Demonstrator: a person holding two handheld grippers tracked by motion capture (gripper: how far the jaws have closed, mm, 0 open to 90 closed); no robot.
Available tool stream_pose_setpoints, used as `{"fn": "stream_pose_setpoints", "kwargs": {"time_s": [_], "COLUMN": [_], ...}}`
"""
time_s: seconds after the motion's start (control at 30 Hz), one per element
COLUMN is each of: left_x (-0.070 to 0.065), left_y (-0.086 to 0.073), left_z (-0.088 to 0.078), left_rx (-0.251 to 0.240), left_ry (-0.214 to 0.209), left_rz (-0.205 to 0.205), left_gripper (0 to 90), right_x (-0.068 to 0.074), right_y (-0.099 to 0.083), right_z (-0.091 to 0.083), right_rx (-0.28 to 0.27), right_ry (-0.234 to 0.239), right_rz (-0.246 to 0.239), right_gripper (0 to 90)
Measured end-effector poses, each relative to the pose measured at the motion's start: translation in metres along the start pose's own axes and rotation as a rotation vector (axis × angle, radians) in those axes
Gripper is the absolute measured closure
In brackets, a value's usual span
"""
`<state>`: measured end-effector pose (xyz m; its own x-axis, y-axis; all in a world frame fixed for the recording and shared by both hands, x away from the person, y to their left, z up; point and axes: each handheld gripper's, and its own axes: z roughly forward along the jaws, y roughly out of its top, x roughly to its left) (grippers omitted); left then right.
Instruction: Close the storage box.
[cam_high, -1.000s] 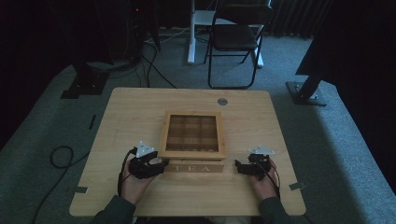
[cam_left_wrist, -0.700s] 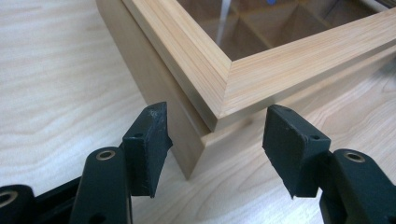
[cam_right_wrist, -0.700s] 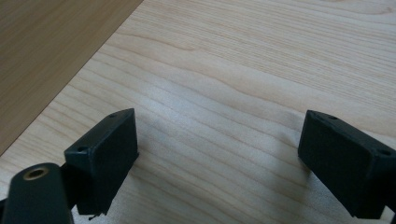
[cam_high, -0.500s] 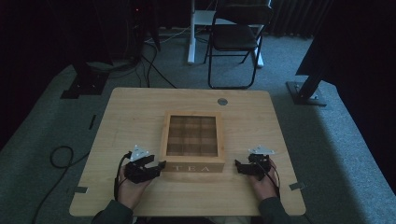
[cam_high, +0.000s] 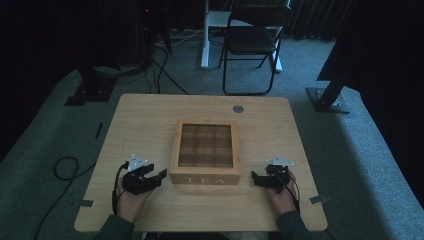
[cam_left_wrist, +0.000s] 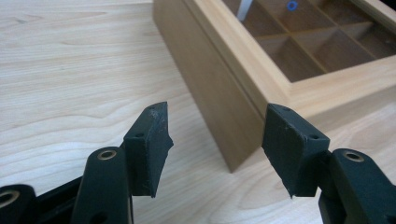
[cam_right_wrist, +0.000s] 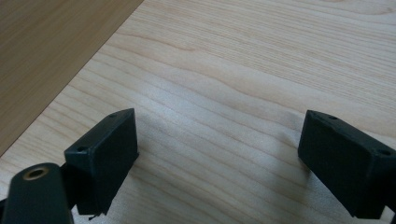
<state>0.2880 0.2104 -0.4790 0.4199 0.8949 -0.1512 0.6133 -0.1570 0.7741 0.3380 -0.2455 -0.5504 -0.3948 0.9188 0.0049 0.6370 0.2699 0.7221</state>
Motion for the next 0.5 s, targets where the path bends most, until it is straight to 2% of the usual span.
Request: {"fn": "stream_pose_setpoints", "kwargs": {"time_s": [0.3,0.5], "left_x": [0.017,0.034], "left_y": [0.003,0.009], "left_z": [0.006,0.016], "left_rx": [0.013,0.023], "left_ry": [0.054,0.095], "left_rz": [-0.013,-0.030], "left_gripper": [41.6,41.6], "right_x": [0.000,0.000], "right_y": [0.000,0.000], "right_z": [0.000,0.000], "right_rx": [0.000,0.001], "right_ry": [0.000,0.000], "right_rz": [0.000,0.000], "right_gripper": [11.6,11.6]}}
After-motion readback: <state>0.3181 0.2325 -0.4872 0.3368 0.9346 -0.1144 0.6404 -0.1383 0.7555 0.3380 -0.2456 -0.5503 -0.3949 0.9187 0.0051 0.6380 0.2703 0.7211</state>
